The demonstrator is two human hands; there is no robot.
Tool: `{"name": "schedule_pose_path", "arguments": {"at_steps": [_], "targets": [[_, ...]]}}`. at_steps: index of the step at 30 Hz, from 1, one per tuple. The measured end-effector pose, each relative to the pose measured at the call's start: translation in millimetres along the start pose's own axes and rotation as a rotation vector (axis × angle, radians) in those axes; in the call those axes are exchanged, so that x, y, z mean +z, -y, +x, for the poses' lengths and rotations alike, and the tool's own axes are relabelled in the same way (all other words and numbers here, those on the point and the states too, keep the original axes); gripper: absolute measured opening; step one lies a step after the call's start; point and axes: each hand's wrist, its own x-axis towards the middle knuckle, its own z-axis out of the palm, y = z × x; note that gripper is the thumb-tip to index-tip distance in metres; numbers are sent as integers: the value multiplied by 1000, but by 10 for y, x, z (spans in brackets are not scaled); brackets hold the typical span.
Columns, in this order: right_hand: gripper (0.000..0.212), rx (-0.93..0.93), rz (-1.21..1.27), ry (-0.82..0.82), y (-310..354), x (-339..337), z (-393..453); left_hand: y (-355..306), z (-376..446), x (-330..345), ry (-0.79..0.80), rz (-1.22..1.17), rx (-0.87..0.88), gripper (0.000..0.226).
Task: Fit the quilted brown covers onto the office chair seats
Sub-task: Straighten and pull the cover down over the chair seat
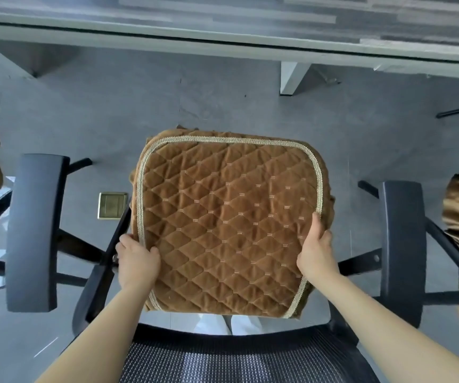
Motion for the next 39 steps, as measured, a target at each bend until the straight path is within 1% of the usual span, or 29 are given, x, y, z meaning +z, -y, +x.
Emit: {"name": "schedule_pose_path", "arguments": {"at_steps": [2,4,6,8,10,13,15,18,21,25,28,31,34,39], "targets": [[100,22,41,27,18,-5,39,-2,-36,2,60,67,-62,50],[93,41,59,25,82,-63,142,-9,-30,-14,74,132,-79,51],[86,10,33,-30,198,-171,276,-60,23,-41,26,174,-20,51],[84,-66,33,-96,371,-320,459,-192,124,-78,-11,179,69,55],[84,-131,50,-126,585,-495,688,-378,295,-108,-12,138,148,61],[78,-136,49,-158,872,-723,986,-613,560,-174,-6,11,191,64],[73,-113,17,-149,1024,-799,1180,-759,724,-227,-12,-98,158,62],[69,-108,-113,-53,1169,-840,1392,-973,897,-283,7,-245,73,59],[65,-108,-109,-49,1192,-863,1495,-1103,986,-292,41,-277,32,57],[50,-116,-99,-101,1162,-872,1566,-1150,1038,-283,19,-246,16,49],[47,-123,-101,-136,1102,-877,1571,-1203,1039,-255,-7,-248,48,45],[47,-129,-122,-121,1006,-925,1582,-1262,1042,-212,-19,-247,101,44],[47,-117,-144,-113,1005,-959,1589,-1302,1048,-201,-17,-236,113,44],[42,-25,-154,-117,1030,-925,1625,-1308,1016,-160,-12,-198,169,48]]}}
